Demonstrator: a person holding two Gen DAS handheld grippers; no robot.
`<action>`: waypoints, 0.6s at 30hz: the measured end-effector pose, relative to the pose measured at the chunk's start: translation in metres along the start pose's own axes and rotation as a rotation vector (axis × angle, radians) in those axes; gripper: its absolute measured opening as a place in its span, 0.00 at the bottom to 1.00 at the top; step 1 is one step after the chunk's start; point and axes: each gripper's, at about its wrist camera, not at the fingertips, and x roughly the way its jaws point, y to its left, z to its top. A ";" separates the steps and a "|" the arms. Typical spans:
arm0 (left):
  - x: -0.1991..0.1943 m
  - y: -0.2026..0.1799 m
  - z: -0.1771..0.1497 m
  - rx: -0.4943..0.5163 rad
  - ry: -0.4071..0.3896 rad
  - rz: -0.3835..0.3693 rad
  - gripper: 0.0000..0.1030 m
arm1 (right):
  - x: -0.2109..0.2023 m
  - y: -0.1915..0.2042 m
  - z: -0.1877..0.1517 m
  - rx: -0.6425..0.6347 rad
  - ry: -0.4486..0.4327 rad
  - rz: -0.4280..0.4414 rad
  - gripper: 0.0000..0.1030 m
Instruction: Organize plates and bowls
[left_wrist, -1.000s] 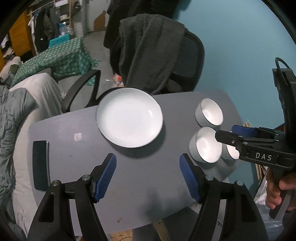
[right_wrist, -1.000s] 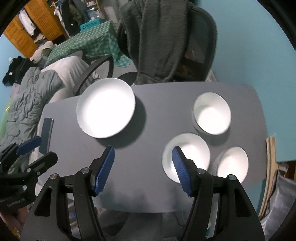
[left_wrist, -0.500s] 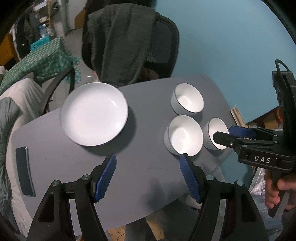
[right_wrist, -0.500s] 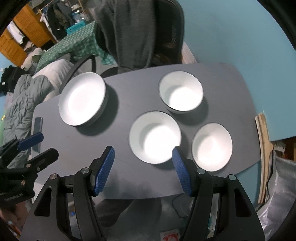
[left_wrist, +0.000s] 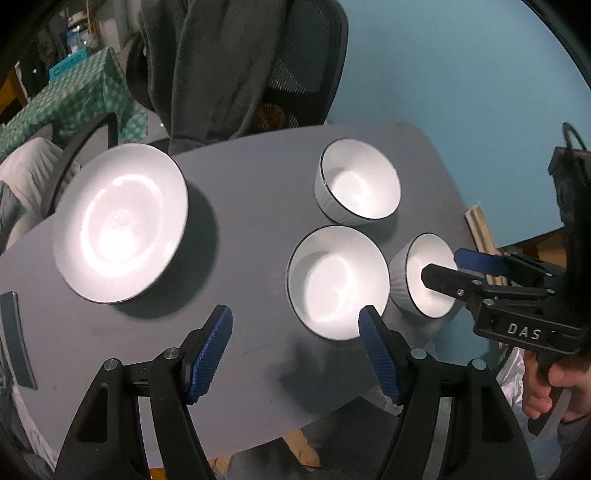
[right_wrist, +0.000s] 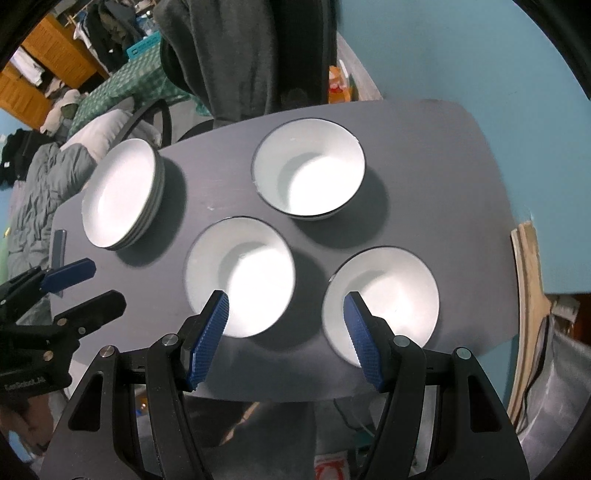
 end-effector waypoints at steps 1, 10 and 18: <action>0.005 -0.002 0.000 -0.003 0.007 0.002 0.70 | 0.001 -0.004 -0.001 -0.006 0.002 0.006 0.63; 0.048 -0.003 0.004 -0.067 0.087 0.053 0.70 | 0.034 -0.010 0.022 -0.132 0.049 0.051 0.63; 0.073 0.007 -0.004 -0.149 0.123 0.071 0.70 | 0.063 -0.006 0.024 -0.194 0.116 0.082 0.62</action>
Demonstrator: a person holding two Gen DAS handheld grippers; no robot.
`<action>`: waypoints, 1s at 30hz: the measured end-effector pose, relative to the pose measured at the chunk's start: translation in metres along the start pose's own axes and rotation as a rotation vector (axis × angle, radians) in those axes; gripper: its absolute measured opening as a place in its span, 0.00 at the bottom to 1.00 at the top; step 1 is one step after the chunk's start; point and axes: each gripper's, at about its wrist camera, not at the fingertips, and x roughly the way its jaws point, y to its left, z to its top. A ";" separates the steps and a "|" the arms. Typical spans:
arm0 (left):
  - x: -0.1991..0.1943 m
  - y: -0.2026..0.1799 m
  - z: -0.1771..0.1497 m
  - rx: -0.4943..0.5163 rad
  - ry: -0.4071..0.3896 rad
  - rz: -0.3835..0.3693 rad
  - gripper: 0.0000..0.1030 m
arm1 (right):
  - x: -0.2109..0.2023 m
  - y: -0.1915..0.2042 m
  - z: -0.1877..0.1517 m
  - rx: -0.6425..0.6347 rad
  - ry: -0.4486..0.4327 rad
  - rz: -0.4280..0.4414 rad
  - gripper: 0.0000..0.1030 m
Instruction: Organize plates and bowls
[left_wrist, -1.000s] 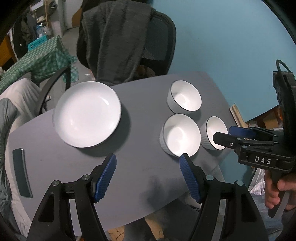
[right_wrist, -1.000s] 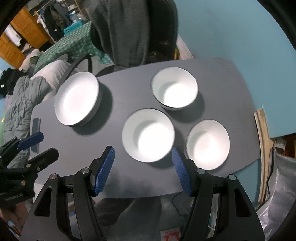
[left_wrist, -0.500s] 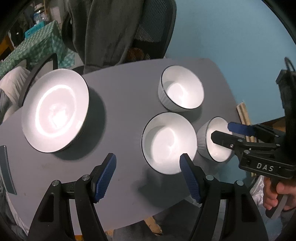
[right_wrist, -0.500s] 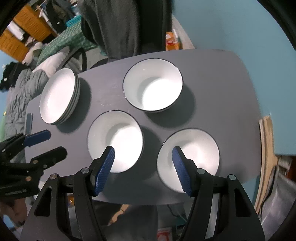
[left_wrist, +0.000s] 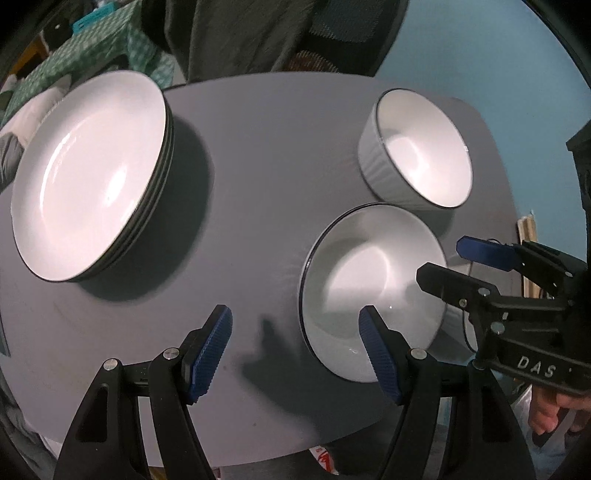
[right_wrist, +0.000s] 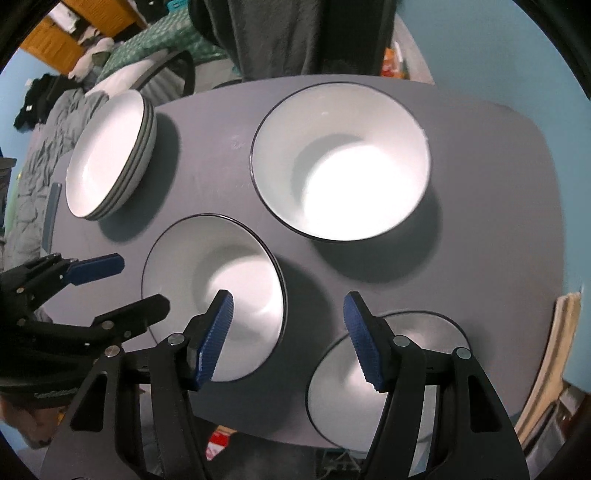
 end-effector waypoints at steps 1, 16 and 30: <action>0.002 0.000 -0.001 -0.006 0.003 0.002 0.70 | 0.002 0.002 0.000 -0.011 0.003 0.004 0.62; 0.027 0.005 -0.006 -0.043 0.036 -0.012 0.51 | 0.030 0.006 0.005 -0.067 0.067 0.013 0.28; 0.025 0.007 -0.012 -0.059 0.070 -0.019 0.17 | 0.018 0.011 0.004 -0.029 0.058 0.008 0.09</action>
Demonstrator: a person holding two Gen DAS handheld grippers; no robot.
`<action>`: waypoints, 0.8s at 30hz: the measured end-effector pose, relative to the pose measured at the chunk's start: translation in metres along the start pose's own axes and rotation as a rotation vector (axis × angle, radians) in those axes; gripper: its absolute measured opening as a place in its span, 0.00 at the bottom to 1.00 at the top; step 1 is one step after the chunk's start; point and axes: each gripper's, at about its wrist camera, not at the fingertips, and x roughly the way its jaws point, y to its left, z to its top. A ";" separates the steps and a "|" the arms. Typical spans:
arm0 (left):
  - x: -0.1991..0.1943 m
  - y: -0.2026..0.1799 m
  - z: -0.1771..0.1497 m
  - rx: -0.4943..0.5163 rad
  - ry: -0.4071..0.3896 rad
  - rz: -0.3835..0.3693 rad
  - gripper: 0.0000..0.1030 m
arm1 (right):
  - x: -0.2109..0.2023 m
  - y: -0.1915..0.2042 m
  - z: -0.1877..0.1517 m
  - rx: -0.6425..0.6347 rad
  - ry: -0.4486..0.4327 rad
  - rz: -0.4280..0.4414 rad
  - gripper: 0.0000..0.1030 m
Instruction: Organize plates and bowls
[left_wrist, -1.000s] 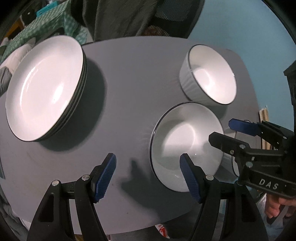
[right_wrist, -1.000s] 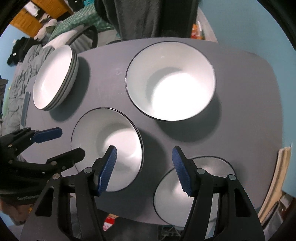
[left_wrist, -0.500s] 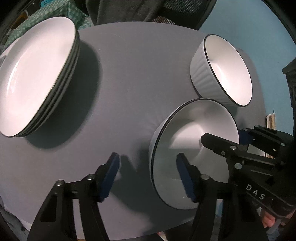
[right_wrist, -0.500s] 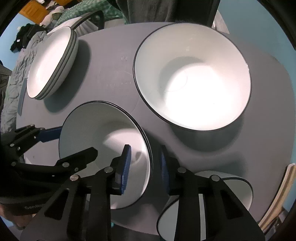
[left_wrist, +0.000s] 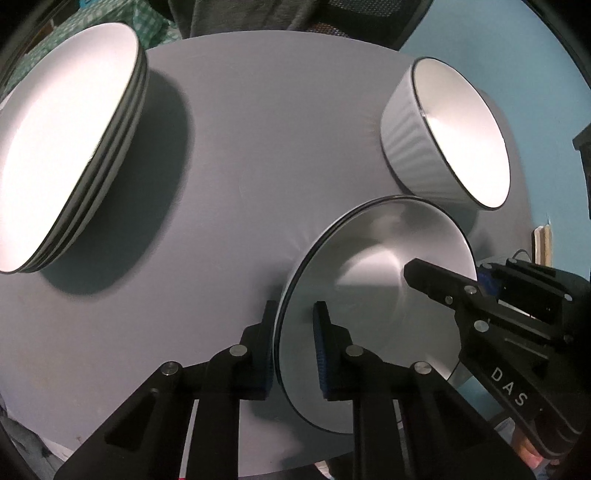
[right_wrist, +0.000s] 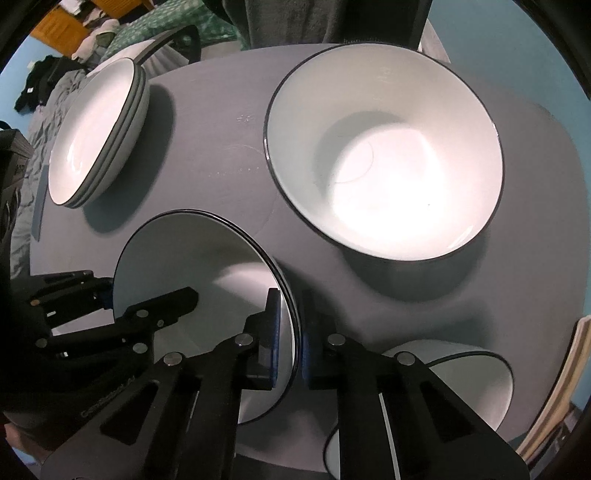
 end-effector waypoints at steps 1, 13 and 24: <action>-0.002 0.001 0.004 -0.003 0.000 0.000 0.17 | 0.000 0.001 -0.001 0.005 0.004 0.009 0.09; -0.008 0.009 0.007 -0.022 0.006 -0.009 0.15 | 0.006 -0.001 -0.003 0.054 0.052 0.069 0.10; -0.021 0.001 0.026 0.005 0.009 -0.021 0.12 | -0.022 0.010 0.000 0.108 0.026 0.057 0.08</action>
